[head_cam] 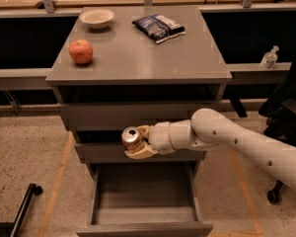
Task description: Place orange can into bottom drawer
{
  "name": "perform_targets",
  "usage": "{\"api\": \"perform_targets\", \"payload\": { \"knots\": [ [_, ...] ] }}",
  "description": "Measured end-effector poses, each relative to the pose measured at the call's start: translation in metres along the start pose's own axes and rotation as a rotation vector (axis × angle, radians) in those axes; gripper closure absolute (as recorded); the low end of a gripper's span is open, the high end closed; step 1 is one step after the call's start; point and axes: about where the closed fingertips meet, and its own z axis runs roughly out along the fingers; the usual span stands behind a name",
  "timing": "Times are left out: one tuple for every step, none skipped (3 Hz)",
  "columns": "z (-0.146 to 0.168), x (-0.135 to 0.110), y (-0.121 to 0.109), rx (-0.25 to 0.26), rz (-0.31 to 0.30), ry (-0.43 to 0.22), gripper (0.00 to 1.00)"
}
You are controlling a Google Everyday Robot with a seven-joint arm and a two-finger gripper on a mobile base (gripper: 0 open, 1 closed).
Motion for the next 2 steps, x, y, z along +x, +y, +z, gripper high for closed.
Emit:
{"api": "perform_targets", "payload": {
  "knots": [
    [0.026, 0.0385, 0.0054, 0.009, 0.008, -0.002, 1.0],
    [0.0261, 0.0384, 0.0054, 0.008, 0.008, -0.002, 1.0]
  ]
}}
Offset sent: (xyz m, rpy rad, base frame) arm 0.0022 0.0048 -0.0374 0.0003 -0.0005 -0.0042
